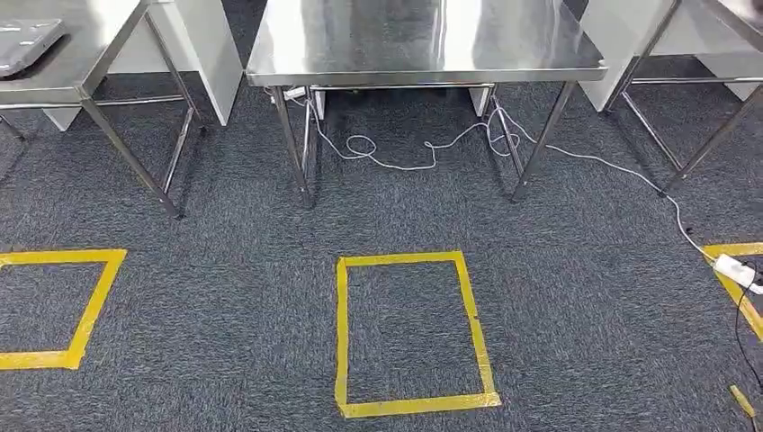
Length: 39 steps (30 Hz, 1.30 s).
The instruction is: Take the parts from the cabinet and place them on the table.
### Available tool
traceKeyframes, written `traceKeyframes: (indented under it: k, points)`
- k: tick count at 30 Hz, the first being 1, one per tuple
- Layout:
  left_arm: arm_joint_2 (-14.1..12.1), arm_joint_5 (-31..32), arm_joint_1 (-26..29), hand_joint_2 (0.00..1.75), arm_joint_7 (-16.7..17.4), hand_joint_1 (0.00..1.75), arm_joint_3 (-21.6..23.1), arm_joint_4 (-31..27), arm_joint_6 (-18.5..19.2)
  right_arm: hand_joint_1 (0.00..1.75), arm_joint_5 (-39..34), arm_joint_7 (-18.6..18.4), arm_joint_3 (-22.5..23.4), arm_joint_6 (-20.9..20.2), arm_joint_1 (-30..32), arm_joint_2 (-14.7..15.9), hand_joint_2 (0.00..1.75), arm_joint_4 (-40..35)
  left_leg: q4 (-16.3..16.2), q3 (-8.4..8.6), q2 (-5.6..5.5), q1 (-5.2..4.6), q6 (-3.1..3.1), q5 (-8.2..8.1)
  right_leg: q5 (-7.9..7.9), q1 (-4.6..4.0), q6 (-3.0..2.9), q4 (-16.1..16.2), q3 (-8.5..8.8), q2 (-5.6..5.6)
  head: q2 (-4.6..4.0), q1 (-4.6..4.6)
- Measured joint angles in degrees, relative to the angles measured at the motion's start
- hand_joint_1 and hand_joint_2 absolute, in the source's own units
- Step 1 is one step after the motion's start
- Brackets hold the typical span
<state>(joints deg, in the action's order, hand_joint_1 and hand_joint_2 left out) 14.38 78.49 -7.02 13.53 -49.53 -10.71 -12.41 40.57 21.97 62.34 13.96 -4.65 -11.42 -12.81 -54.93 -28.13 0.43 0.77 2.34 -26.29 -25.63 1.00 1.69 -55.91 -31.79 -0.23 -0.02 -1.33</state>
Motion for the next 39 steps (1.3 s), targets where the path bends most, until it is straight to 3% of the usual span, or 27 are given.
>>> traceKeyframes:
  k: [2,3,4,5,7,9,10,13,15,16,18,19,20,22,24,25,26,27,29,30,31,32,33,35,36,37,39]
  points:
    - [-0.1,0.0,0.1,0.0,0.6,0.0,-0.2,0.0,-0.6,0.0,0.2,-0.1,0.0,0.4,0.1,0.3,0.0,0.0,0.2,-1.27,-0.11,-0.14,0.89,0.9,-4.41,0.16,-1.02,-6.6,-3.21,0.17,0.0,0.35]
    - [-0.1,0.0,0.1,0.0,0.9,0.0,-0.2,0.0,-0.8,0.0,0.3,-0.3,0.0,0.6,0.1,0.6,0.0,0.0,0.2,-2.0,-0.06,-0.24,0.94,1.4,-6.95,0.22,-1.28,-12.2,-5.63,0.17,0.0,0.37]
    - [-0.1,0.0,0.3,0.0,1.2,0.0,-0.3,0.0,-1.2,0.0,0.4,-0.6,0.0,0.9,0.2,0.8,0.0,0.0,0.1,-2.72,0.01,-0.3,0.86,1.84,-8.66,0.26,-1.15,-16.9,-7.48,0.17,0.0,0.44]
    - [-0.1,0.2,0.4,0.0,1.4,0.0,-0.4,0.0,-1.6,0.0,0.5,-0.8,0.0,1.3,0.3,1.0,0.0,0.0,0.1,-3.23,0.05,-0.3,0.74,2.25,-8.96,0.27,-0.63,-18.4,-7.74,0.16,0.0,0.5]
    - [-0.1,0.4,0.7,0.0,1.8,0.0,-0.5,0.0,-2.1,0.0,0.5,-1.2,0.0,1.8,0.5,1.5,0.0,0.0,0.0,-4.09,0.03,-0.25,0.38,2.95,-6.93,0.46,0.63,-12.9,-3.65,0.15,0.0,0.57]
    - [-0.1,0.4,0.8,0.0,1.9,0.0,-0.6,0.0,-2.5,0.0,0.5,-1.3,0.0,2.2,0.5,1.8,0.0,-0.1,-0.5,-4.84,-0.02,-0.21,-0.31,3.45,-4.03,0.93,1.56,-1.2,3.57,0.05,0.0,0.59]
    - [-0.2,0.4,0.8,0.0,1.9,0.0,-0.7,0.0,-2.5,0.0,0.5,-1.3,0.0,2.2,0.3,1.9,0.0,-0.1,-1.4,-5.52,0.03,-0.93,-0.68,3.39,-3.72,0.73,1.42,2.1,4.68,-0.04,0.0,0.83]
    - [-0.2,0.5,0.8,0.0,2.0,0.0,-0.7,0.0,-2.7,0.0,0.7,-1.5,0.0,2.7,0.7,2.1,0.0,-0.2,-1.5,-5.76,0.12,-0.36,-1.8,3.77,-3.31,0.11,-0.66,1.1,3.89,0.31,0.0,0.41]
    - [-0.2,0.5,0.9,0.0,2.5,0.0,-1.0,0.0,-3.4,0.0,1.0,-1.8,0.0,3.3,0.9,2.2,0.0,-0.2,-2.1,-6.47,0.02,0.18,-2.47,3.78,-2.29,1.0,-1.9,1.2,3.62,0.16,0.0,0.41]
    - [-0.2,0.5,0.9,0.0,2.8,0.0,-1.1,0.0,-3.6,0.0,1.1,-2.0,0.0,3.5,0.8,2.2,0.0,-0.2,-4.1,-7.23,-0.01,0.28,-2.7,1.09,-1.86,0.84,-2.51,1.2,3.5,0.16,0.0,0.22]
    - [-0.2,0.5,0.8,0.0,3.5,0.0,-1.3,0.0,-4.1,0.0,1.1,-2.1,0.0,3.8,1.0,2.3,0.0,-0.2,-12.6,-9.98,-0.08,0.38,-3.25,-4.98,-1.24,0.48,-2.85,1.1,2.84,0.11,0.0,0.04]
    - [-0.2,0.6,0.8,0.0,3.8,0.0,-1.3,0.0,-4.3,0.0,1.2,-2.1,0.0,3.8,1.1,2.3,0.0,-0.2,-17.0,-11.29,-0.07,0.39,-3.45,-7.04,-1.02,0.22,-2.89,1.0,2.47,0.07,0.0,0.0]
    - [-0.2,0.6,0.8,0.0,4.0,0.0,-1.3,0.0,-4.5,0.0,1.2,-2.1,0.1,3.9,1.1,2.4,0.0,-0.2,-19.2,-11.69,-0.07,0.38,-3.45,-7.73,-0.9,0.04,-2.91,0.9,2.19,0.08,0.0,0.02]
    - [0.1,0.9,0.8,0.0,4.5,0.0,-1.4,0.0,-4.6,0.0,1.3,-2.1,0.1,3.9,1.1,2.5,0.0,-0.2,-16.1,-8.71,-0.07,0.34,-2.87,-5.72,-0.7,-0.37,-2.94,0.4,1.59,0.13,0.0,0.0]
    - [0.2,1.1,0.6,0.0,4.8,0.0,-1.4,0.0,-4.8,0.0,1.3,-2.1,0.1,3.9,1.1,2.5,0.0,-0.2,-5.2,-1.92,-0.27,-0.05,-1.27,-1.47,-0.64,-0.86,-2.88,0.3,1.59,0.25,0.0,0.02]
    - [0.2,1.1,0.5,0.0,4.8,0.0,-1.4,0.0,-4.9,0.0,1.3,-2.1,0.1,3.9,1.1,2.3,0.0,-0.2,-2.5,-0.44,-0.38,-0.33,-0.2,-2.3,-0.47,-0.49,-2.64,0.3,1.54,0.2,0.0,0.15]
    - [0.3,1.2,0.4,0.0,4.8,0.0,-1.4,0.0,-5.0,0.0,1.2,-2.1,0.1,3.9,1.0,2.3,0.0,-0.2,-2.6,-0.74,-0.2,-0.75,-0.04,-1.66,-0.17,-0.93,-2.14,0.3,1.28,0.09,0.0,0.5]
    - [0.5,1.2,0.3,0.0,4.9,0.0,-1.4,0.0,-5.1,0.0,1.1,-2.1,0.2,3.9,0.9,2.2,0.0,-0.3,-2.5,-0.89,-0.31,-1.08,0.25,-1.54,-0.03,-0.23,-1.91,0.2,1.04,0.04,0.0,0.26]
    - [0.8,1.2,0.3,0.0,5.2,0.0,-1.4,0.0,-5.1,0.0,1.0,-1.8,0.2,3.5,0.8,2.0,0.0,-0.3,-2.0,-1.13,-0.27,-1.4,1.17,-0.83,0.65,-0.2,-0.92,0.8,1.02,0.01,0.0,0.15]
    - [1.2,1.3,0.2,0.0,5.4,0.0,-1.4,0.0,-5.1,0.0,1.0,-1.6,0.2,3.4,0.9,2.0,0.0,-0.3,0.0,-0.58,-0.08,-0.91,1.75,0.6,0.76,-0.96,-0.52,0.9,0.84,-0.01,0.0,0.17]
    - [1.4,1.4,0.1,0.0,5.6,0.0,-1.4,0.0,-5.1,0.0,1.0,-1.3,0.2,3.2,0.9,2.2,0.0,-0.3,1.0,-0.52,0.27,-0.74,1.49,1.51,-0.29,-0.73,-0.63,-0.2,-0.15,0.05,0.0,0.35]
    - [1.5,1.5,0.1,0.0,5.8,0.0,-1.4,0.0,-5.1,0.0,1.0,-1.2,0.2,3.0,0.8,2.2,0.0,-0.3,1.2,-1.03,0.24,-0.62,1.97,2.07,-2.47,-0.68,-1.0,-3.1,-1.42,0.16,0.0,0.48]
    - [1.6,1.6,0.0,0.0,5.9,0.0,-1.4,0.0,-5.1,0.0,1.0,-1.1,0.2,2.9,0.8,2.2,0.0,-0.3,1.2,-1.68,0.23,-0.62,1.85,2.42,-4.74,-0.38,-1.18,-7.6,-3.48,0.18,0.0,0.52]
    - [1.9,1.6,0.1,0.0,5.9,0.0,-1.4,0.0,-5.1,0.0,1.0,-1.1,0.3,2.8,0.8,2.3,0.0,-0.3,1.1,-2.98,0.29,-0.59,1.4,3.26,-8.23,0.23,-0.66,-16.5,-7.19,0.17,0.0,0.54]
    - [2.0,1.6,0.1,0.0,6.0,0.0,-1.4,0.0,-5.0,0.0,1.0,-1.1,0.3,2.8,0.9,2.5,0.0,-0.3,1.1,-3.52,0.29,-0.48,1.13,3.65,-8.31,0.48,0.01,-17.4,-7.18,0.16,0.0,0.63]
    - [2.1,1.6,0.1,0.0,6.0,0.0,-1.4,0.1,-5.0,0.0,1.0,-1.1,0.3,2.7,0.9,2.6,0.0,-0.3,1.0,-4.04,0.28,-0.31,0.73,4.04,-7.49,0.85,0.9,-15.2,-5.56,0.16,0.0,0.59]
    - [2.3,1.6,0.1,0.0,5.9,0.0,-1.4,0.1,-4.7,0.0,0.9,-1.0,0.3,2.4,0.8,2.8,0.0,-0.4,0.3,-5.19,0.27,0.18,-0.05,4.59,-4.35,1.77,2.87,-4.4,1.11,0.07,0.0,0.61]
